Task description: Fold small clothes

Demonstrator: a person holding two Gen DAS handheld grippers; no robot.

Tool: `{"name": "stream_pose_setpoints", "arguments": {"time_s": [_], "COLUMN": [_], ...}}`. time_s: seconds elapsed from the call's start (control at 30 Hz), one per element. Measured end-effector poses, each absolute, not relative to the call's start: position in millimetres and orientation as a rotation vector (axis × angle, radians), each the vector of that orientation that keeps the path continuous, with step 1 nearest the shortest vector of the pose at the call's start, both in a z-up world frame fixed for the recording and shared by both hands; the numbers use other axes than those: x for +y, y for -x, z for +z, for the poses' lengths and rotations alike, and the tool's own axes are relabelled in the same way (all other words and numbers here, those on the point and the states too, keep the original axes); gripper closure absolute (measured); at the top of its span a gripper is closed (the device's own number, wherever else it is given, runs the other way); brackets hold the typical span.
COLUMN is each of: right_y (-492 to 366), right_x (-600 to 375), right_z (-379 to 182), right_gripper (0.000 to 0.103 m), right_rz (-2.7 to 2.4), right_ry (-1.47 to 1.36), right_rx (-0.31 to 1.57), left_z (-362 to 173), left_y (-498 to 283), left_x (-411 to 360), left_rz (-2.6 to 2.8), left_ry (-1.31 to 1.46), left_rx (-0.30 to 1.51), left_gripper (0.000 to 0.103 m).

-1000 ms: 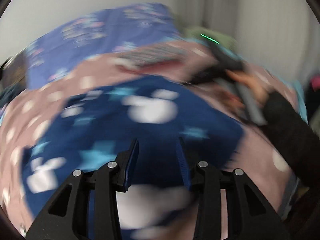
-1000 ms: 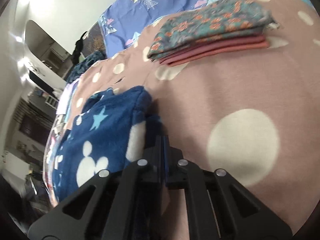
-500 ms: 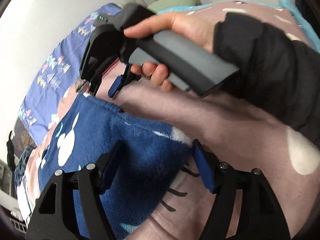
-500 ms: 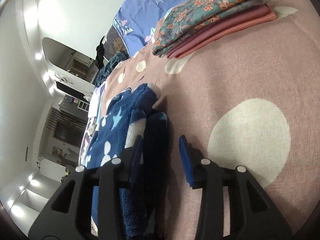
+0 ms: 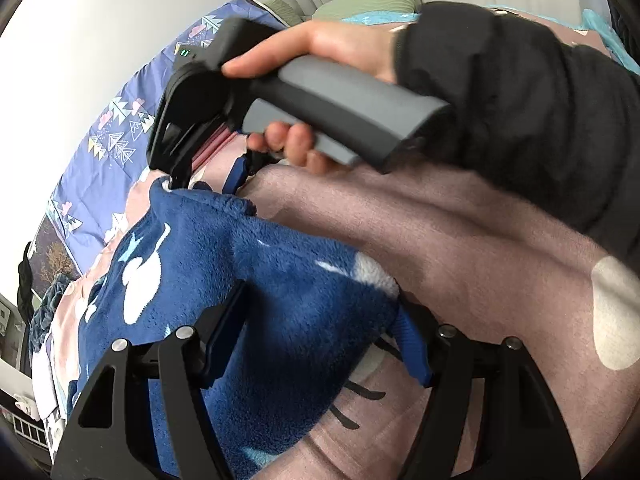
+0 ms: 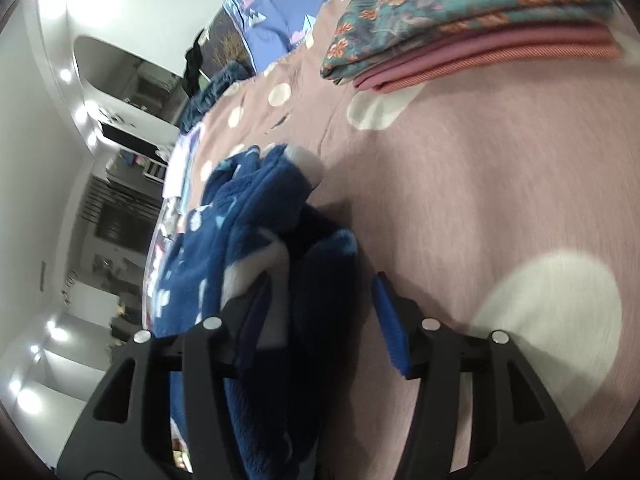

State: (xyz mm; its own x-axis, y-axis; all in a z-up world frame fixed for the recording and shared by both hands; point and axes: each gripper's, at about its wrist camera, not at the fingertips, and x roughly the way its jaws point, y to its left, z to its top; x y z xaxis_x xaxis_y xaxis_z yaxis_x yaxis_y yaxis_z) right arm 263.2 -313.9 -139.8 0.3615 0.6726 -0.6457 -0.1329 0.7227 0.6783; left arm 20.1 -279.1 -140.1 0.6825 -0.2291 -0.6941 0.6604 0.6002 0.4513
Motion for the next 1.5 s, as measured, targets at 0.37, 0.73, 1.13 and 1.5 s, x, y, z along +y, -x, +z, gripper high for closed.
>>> {"name": "stream_pose_setpoints", "arguments": {"time_s": [0.37,0.73,1.13,1.5], "right_y": [-255.8,-258.8,-263.5,-258.5], "right_x": [-320.0,-333.0,-341.1,-347.8], "right_z": [-132.2,-135.1,-144.0,-135.2], "right_gripper": [0.095,0.096,0.083,0.027], "right_rz": [0.572,0.518,0.493,0.634], "right_ry": [-0.621,-0.676,-0.662,-0.731], "right_rx": [0.937,0.891,1.002,1.038], "left_z": [-129.1,-134.1,-153.5,-149.7], "left_y": [-7.7,1.5,-12.8,-18.5], "left_x": [-278.7,-279.4,-275.9,-267.8], "left_rz": [-0.544,-0.580,-0.611,-0.643], "left_ry": [-0.737,-0.731,-0.673,-0.630], "left_rx": [0.597,0.631,0.694,0.696], "left_gripper": [0.084,0.085,0.079,0.078]}}
